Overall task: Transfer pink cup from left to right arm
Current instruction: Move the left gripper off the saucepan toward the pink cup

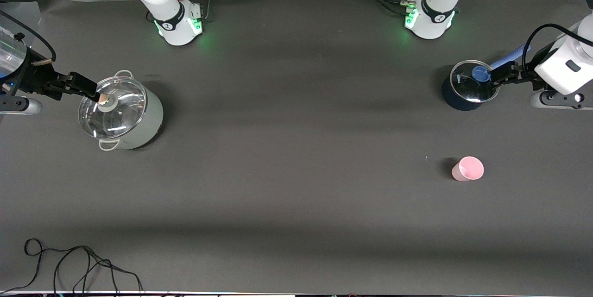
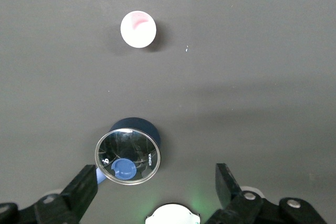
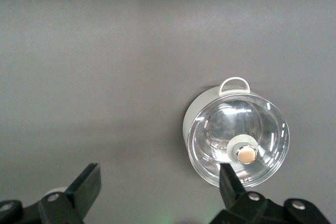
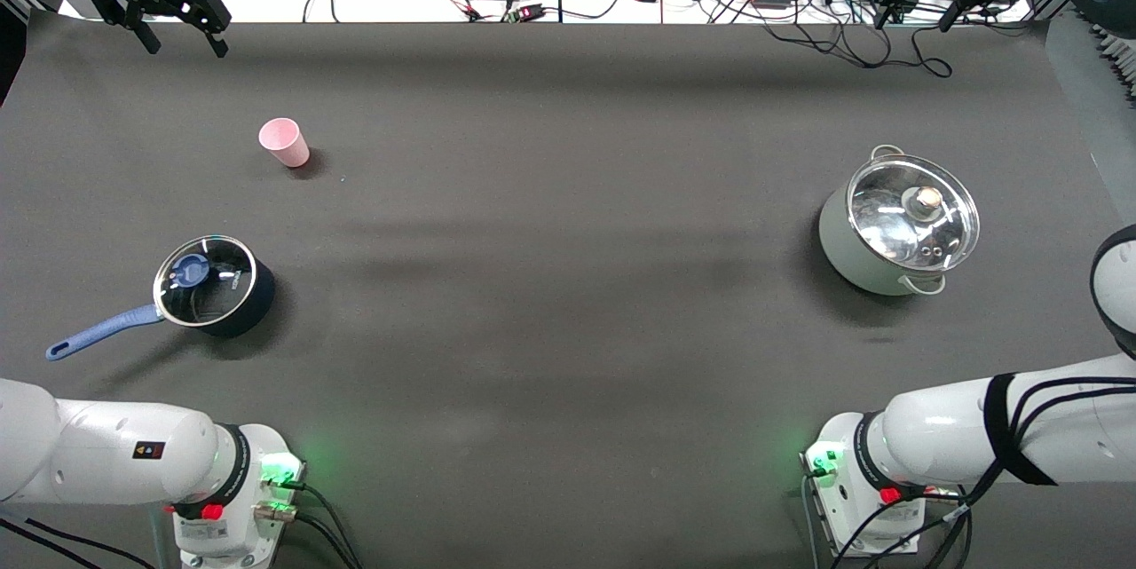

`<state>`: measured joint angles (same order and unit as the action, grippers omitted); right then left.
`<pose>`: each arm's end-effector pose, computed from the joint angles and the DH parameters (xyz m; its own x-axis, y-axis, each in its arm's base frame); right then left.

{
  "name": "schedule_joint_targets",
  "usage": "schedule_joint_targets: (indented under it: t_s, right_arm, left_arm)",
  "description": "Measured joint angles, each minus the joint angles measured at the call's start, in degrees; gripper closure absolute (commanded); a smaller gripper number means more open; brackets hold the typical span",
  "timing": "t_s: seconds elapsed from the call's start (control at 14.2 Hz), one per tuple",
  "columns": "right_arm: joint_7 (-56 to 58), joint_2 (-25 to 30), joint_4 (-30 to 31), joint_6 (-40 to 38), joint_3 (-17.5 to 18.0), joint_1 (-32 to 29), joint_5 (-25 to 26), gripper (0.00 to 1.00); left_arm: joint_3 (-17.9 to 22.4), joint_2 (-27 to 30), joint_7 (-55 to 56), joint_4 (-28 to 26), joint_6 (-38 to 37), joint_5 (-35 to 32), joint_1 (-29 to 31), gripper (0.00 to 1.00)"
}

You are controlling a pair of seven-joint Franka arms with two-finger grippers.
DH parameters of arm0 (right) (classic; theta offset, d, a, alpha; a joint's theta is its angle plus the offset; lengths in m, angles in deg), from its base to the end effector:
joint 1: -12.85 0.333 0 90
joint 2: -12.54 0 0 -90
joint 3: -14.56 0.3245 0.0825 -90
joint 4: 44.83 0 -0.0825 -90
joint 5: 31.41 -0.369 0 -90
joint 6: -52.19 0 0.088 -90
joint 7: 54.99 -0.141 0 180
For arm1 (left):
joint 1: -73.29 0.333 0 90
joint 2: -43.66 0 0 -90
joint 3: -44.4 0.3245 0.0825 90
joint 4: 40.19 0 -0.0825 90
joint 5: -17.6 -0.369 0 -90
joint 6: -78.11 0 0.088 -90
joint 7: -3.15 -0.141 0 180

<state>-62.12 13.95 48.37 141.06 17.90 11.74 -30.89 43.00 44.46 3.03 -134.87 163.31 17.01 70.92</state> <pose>0.5262 0.0195 0.5851 0.9951 -0.0857 -0.0493 -0.0850 -0.9962 0.0168 0.5164 -0.0326 0.5633 0.9863 -0.0662 -0.1509 -0.0685 -0.9976 -0.0103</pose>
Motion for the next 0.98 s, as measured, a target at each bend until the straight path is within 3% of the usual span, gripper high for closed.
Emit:
schedule_joint_targets:
  t_s: [0.63,0.98]
  right_arm:
    - [0.0,-0.1,-0.1,0.1,0.0,0.0,-0.2,0.00]
    - [0.0,-0.1,-0.1,0.1,0.0,0.1,-0.2,0.00]
  left_arm:
    - [-0.1,-1.0,-0.3,1.7,0.2,-0.1,0.0,0.00]
    - [0.1,-5.4,-18.1,8.7,1.6,-0.1,0.1,0.00]
